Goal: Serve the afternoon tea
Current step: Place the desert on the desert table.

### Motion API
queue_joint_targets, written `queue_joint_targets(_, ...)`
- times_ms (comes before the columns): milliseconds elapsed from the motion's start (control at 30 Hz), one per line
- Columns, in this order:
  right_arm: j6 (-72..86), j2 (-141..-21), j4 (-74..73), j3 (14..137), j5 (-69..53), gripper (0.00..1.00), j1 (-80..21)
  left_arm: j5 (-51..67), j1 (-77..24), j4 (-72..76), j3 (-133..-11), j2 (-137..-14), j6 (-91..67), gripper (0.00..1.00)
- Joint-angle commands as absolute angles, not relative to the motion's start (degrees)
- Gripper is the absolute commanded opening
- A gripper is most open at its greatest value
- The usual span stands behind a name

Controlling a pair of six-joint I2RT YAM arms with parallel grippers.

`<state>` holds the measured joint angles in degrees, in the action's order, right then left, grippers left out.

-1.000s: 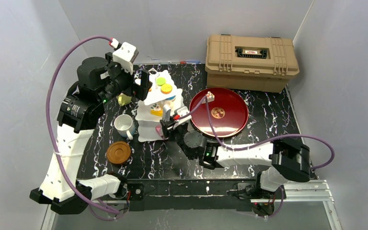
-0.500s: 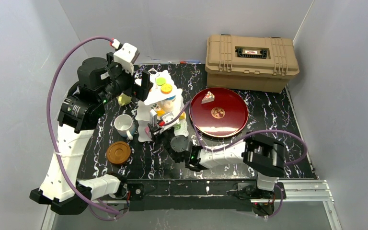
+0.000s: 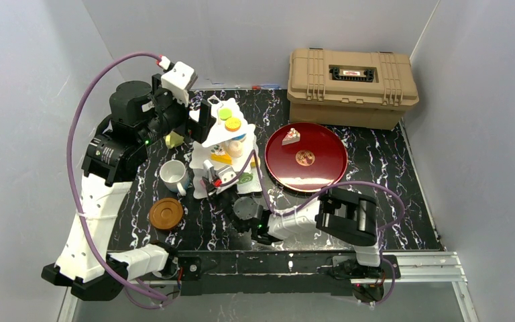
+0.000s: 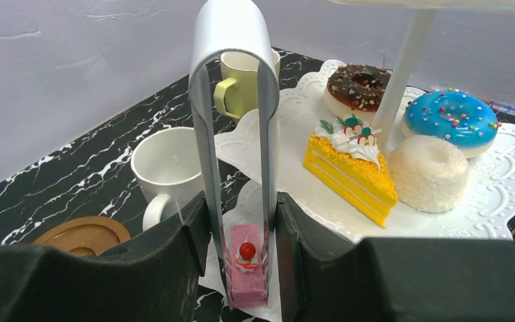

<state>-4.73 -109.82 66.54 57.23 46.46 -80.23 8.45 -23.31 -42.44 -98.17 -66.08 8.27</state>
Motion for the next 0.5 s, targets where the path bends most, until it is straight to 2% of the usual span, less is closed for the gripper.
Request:
queue_joint_targets(0, -7.2, -110.6, 75.4, 60.5, 49.0, 0.01, -79.9, 9.9, -23.0, -42.0, -97.5, -64.6, 9.1, 0.99)
queue_joint_targets(300, -4.6, -112.2, 75.2, 61.9, 50.4, 0.02, -78.7, 10.4, -22.9, -41.7, -96.8, -64.4, 8.7, 0.99)
queue_joint_targets(467, -2.4, -112.1, 73.7, 60.2, 50.3, 0.09, -78.7, 10.1, -22.9, -41.4, -96.6, -64.3, 8.8, 0.99)
